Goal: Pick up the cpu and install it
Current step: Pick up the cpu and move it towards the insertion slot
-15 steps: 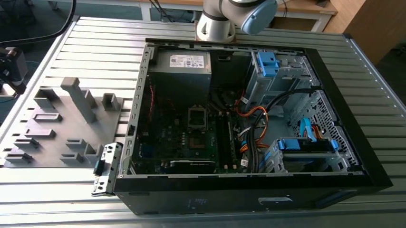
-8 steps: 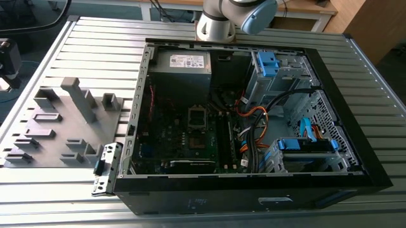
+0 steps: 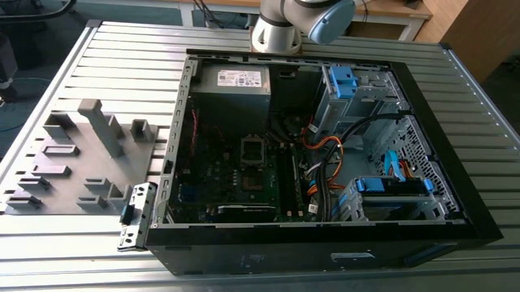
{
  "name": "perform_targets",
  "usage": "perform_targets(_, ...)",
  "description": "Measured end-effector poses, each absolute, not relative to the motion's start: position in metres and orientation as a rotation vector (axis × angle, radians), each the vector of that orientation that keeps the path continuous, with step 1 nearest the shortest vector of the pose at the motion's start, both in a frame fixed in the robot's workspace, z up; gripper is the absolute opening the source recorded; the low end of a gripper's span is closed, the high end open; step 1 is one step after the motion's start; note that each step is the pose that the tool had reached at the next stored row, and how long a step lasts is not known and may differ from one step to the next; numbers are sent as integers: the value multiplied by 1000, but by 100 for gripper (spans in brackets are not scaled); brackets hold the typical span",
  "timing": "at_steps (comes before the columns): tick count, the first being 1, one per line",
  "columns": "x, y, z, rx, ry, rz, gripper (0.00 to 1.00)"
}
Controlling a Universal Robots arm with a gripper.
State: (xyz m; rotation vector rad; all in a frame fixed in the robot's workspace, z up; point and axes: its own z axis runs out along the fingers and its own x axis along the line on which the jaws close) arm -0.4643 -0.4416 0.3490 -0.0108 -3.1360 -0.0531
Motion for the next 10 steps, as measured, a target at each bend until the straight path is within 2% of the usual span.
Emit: perform_targets(10,-464,-441,367,-11,-3136,-52,47)
